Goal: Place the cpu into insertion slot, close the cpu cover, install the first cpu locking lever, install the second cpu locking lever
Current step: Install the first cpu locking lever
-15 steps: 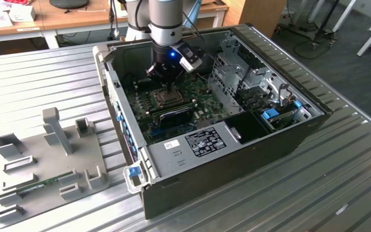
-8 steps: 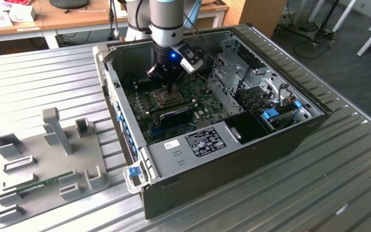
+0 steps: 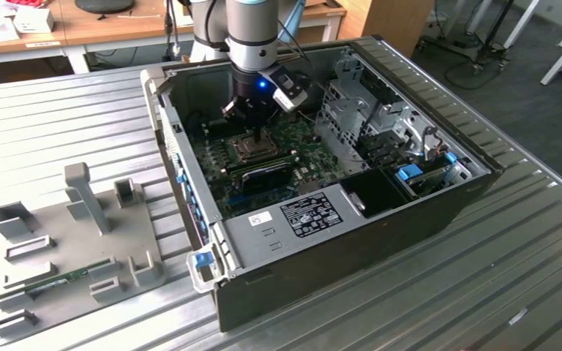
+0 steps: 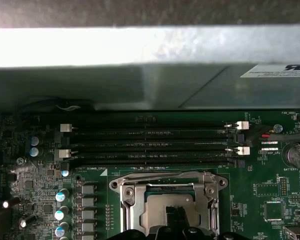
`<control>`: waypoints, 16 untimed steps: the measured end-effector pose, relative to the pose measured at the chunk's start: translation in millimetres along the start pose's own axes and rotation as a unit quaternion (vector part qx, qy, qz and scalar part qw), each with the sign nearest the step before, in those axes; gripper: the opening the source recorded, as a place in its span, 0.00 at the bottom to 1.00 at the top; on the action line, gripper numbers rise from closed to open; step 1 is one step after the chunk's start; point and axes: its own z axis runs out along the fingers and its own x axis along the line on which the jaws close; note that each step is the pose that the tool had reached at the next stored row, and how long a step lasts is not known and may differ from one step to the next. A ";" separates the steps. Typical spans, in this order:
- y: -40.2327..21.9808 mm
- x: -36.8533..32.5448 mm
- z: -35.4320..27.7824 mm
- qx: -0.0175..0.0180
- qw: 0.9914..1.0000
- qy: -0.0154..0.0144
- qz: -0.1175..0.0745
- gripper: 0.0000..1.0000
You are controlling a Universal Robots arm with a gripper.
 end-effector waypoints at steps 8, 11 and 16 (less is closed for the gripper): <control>0.0 0.0 0.0 0.000 1.000 0.000 0.000 0.10; 0.0 -0.1 0.2 0.000 1.000 0.004 0.000 0.10; 0.0 -0.2 0.2 0.000 1.000 0.008 0.000 0.10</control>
